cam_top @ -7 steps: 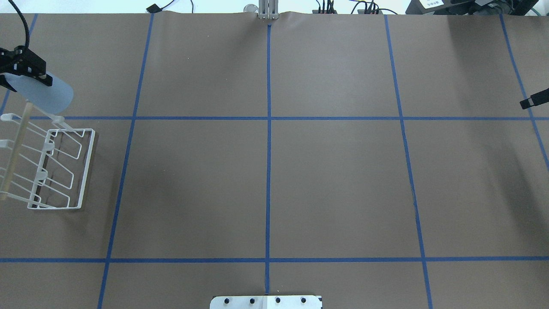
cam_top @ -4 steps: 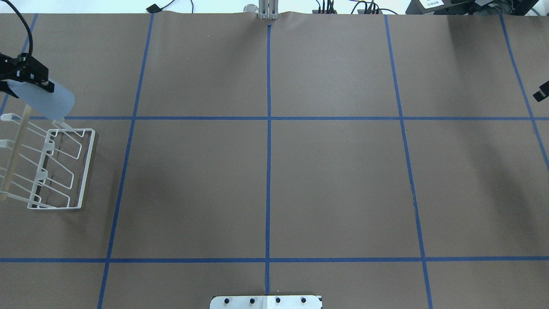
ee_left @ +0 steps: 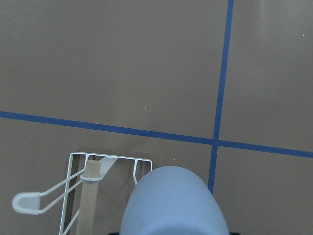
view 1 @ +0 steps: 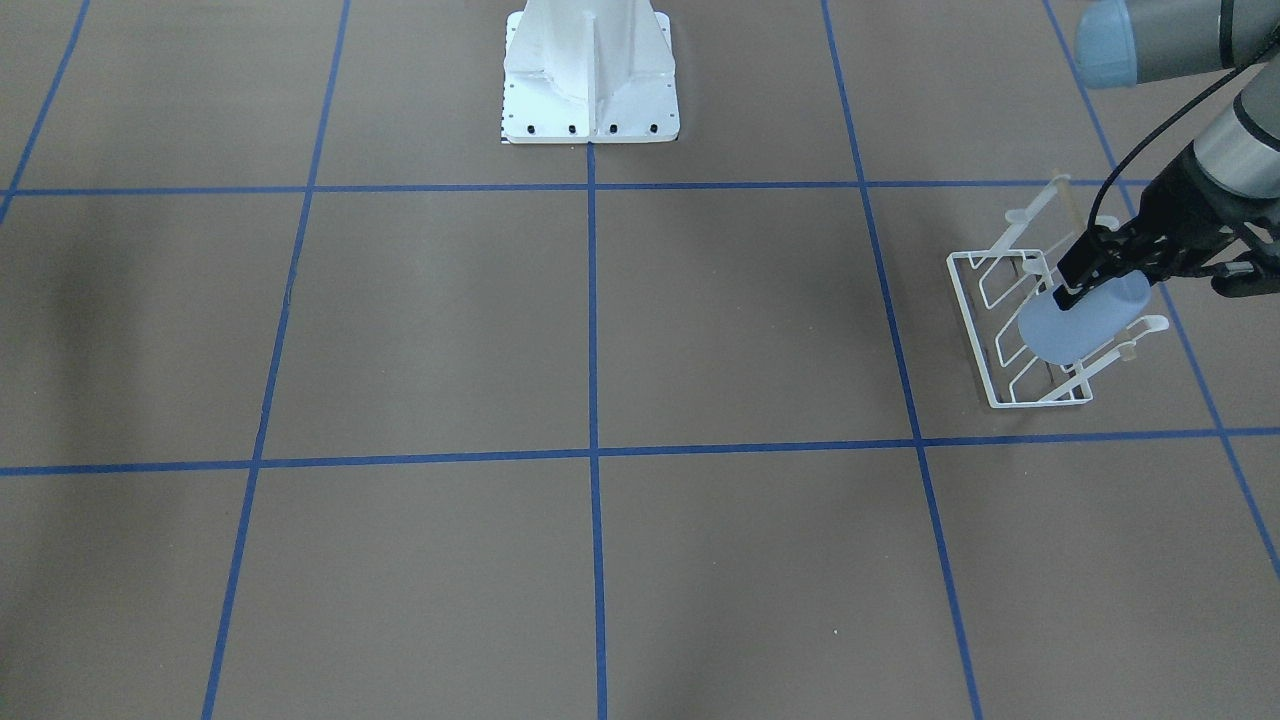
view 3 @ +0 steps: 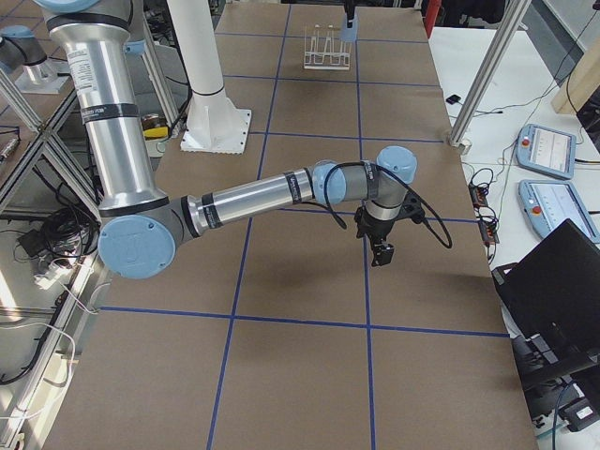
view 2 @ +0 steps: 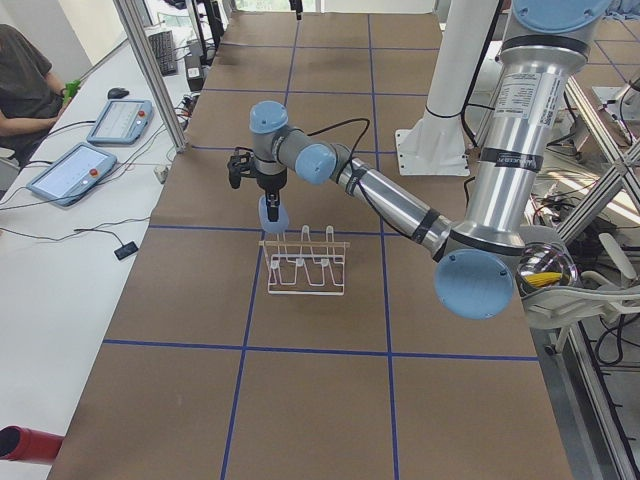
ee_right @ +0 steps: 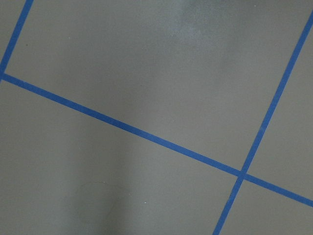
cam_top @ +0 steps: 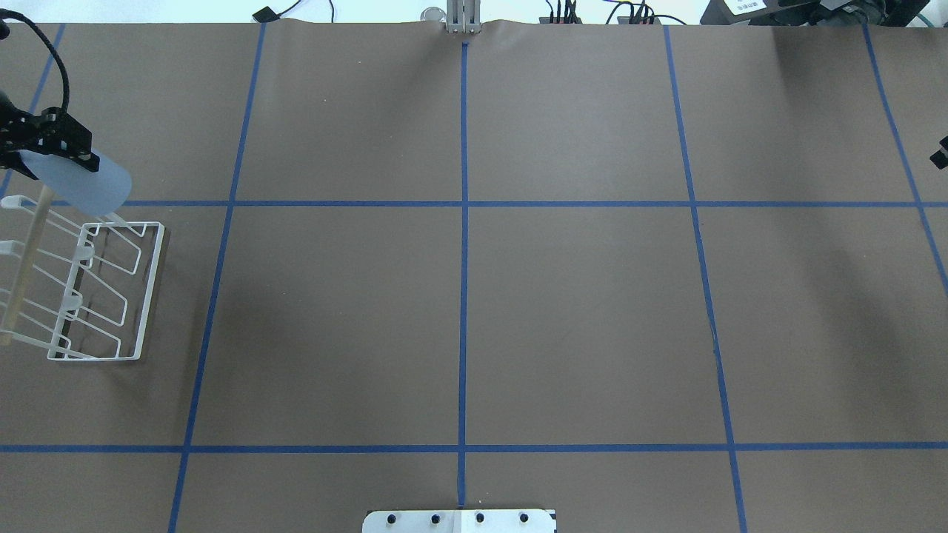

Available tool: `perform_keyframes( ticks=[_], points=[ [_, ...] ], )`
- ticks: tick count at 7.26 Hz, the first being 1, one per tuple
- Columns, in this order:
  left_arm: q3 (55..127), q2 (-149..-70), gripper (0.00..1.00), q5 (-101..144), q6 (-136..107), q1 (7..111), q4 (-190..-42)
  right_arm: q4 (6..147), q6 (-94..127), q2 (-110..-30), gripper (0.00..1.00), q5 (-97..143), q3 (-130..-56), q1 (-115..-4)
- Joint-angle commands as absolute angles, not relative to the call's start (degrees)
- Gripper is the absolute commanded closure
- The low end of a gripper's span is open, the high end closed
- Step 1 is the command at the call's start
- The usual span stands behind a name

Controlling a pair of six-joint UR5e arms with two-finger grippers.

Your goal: Hang cup on cup holder

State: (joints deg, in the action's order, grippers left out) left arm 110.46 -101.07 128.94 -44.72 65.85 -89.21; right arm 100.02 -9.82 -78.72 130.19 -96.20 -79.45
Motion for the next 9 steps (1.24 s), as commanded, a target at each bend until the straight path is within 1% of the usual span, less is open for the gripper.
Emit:
perform_keyframes(
  ticks=[1,7,8,9],
  points=[
    [110.3,-100.5,1.00,128.1,-44.8,64.8,-89.3,100.1,-9.8,-78.7,0.00,130.3,-96.2,-79.5],
    [108.0,-99.8,1.00,125.0,-44.8,60.1,-89.5,100.1,-9.1,-78.5,0.00,130.9,-96.2,-78.4],
    [107.9,-99.9,0.83,125.0,-45.0,59.9,-89.4,100.2,-9.1,-78.5,0.00,131.0,-96.3,-78.4],
    [107.7,-99.8,0.61,125.0,-44.8,59.9,-89.5,100.2,-9.1,-78.5,0.00,131.0,-96.3,-78.4]
  ],
)
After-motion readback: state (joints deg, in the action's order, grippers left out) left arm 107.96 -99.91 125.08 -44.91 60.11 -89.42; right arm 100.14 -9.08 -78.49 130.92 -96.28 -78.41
